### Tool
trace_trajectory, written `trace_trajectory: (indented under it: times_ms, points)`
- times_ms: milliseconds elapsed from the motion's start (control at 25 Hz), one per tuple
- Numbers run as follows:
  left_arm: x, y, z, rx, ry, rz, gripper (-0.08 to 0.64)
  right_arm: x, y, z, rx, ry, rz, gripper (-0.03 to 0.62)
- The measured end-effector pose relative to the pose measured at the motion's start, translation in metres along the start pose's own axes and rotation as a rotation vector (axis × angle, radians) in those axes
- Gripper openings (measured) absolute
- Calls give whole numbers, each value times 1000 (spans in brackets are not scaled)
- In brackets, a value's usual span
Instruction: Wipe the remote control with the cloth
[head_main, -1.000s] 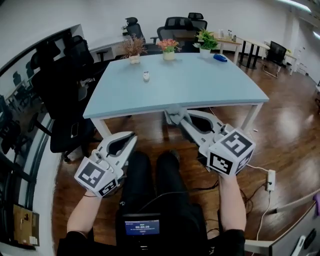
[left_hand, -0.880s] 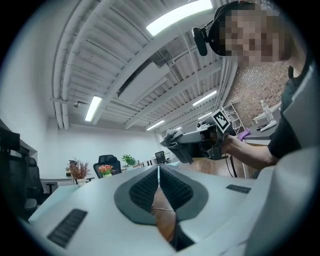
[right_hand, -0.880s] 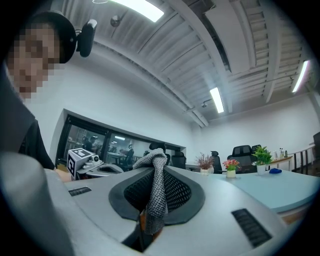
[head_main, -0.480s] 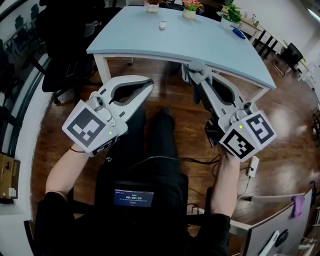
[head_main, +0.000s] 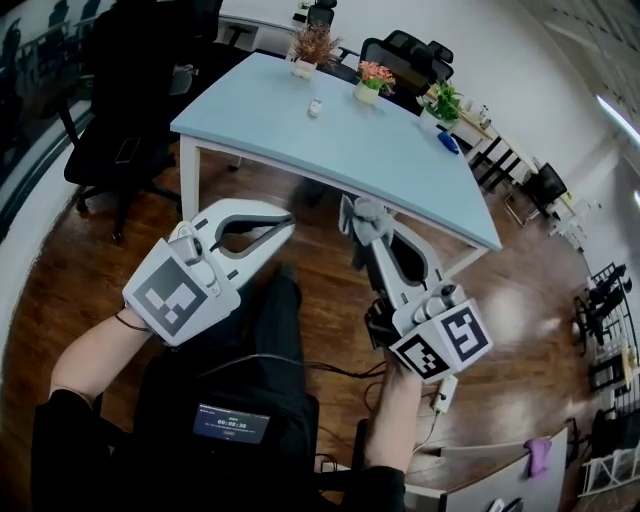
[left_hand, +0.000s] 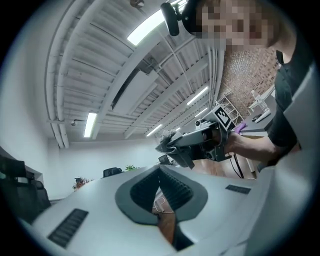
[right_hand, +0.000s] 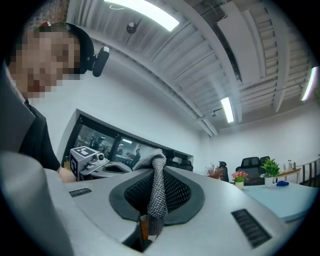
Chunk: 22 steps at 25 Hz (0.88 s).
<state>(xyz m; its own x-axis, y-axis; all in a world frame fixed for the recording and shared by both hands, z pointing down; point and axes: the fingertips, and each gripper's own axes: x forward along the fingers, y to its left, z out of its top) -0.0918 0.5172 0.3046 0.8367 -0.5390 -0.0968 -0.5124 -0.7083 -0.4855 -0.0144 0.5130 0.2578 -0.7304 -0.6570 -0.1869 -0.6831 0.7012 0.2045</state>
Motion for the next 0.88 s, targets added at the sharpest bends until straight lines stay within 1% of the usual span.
trace_trajectory:
  times_ms: [120, 240, 400, 680, 880]
  points:
    - [-4, -3, 4, -9, 5, 12, 0, -3, 8, 4, -7, 1, 10, 26]
    - [-8, -7, 12, -8, -15, 17, 0, -8, 16, 9, -23, 3, 10, 26]
    - [-7, 0, 4, 4, -24, 25, 0, -2, 14, 3, -36, -6, 11, 26]
    - [-15, -2, 14, 3, -27, 32, 0, -4, 23, 9, -38, 2, 21, 26]
    - [-15, 3, 12, 7, -24, 33, 0, 1, 23, 10, -41, 2, 22, 26]
